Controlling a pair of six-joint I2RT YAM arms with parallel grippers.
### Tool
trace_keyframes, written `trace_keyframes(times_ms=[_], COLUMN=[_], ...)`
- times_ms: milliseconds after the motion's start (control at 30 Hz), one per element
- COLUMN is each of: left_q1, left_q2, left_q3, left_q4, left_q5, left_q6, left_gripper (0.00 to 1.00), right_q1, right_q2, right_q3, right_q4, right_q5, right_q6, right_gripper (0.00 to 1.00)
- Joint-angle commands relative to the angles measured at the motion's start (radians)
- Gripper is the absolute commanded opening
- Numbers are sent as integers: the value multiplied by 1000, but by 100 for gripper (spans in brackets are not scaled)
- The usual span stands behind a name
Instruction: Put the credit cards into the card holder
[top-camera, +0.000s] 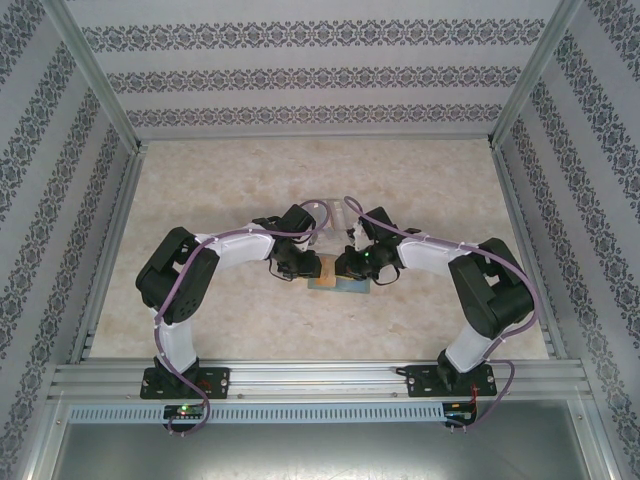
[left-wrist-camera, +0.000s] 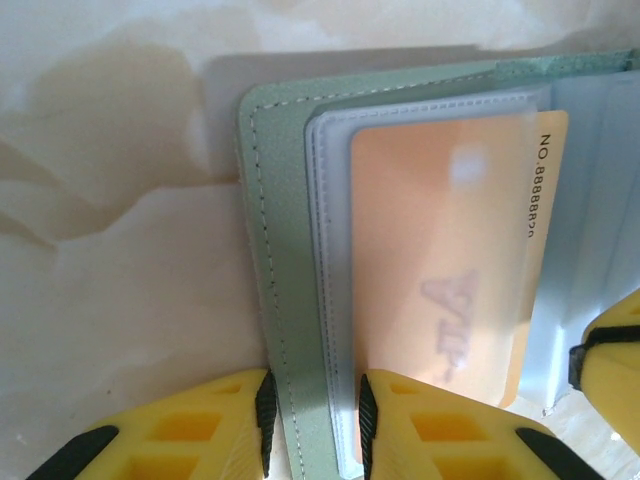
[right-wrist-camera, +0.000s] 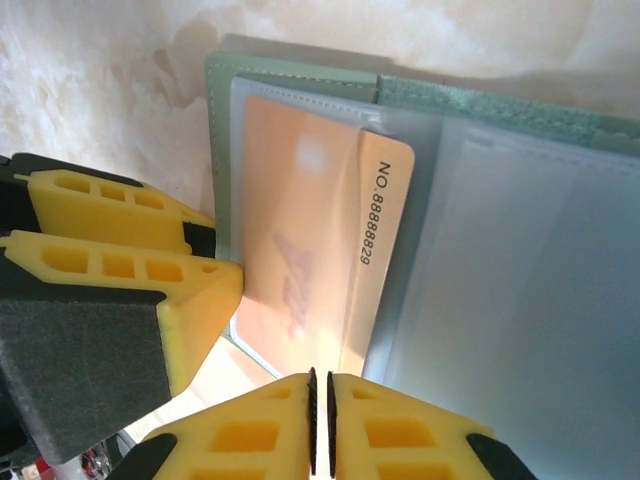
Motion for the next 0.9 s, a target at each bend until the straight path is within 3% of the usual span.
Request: trace_keyframes(times_ms=[0,300,533,867], left_q1=[11,13,13,15], left_q2=[24,18,25,29], left_q3=[-9,-19,-12,-8], left_q4=[47,49,50,58], left_q5=[0,-5,3,16], left_q6=[-8,-10,-9,-12], left_gripper=[31,30,29,29], right_q1=[5,36,50,84], right_q2=[23,1,36,77], right_q3=[-14,7,14,55], right_q4=[14,-71,-41,-15], right_q5=[16,103,120,115], right_q6=[2,-41,-33,-33], right_gripper=[11,19,18,8])
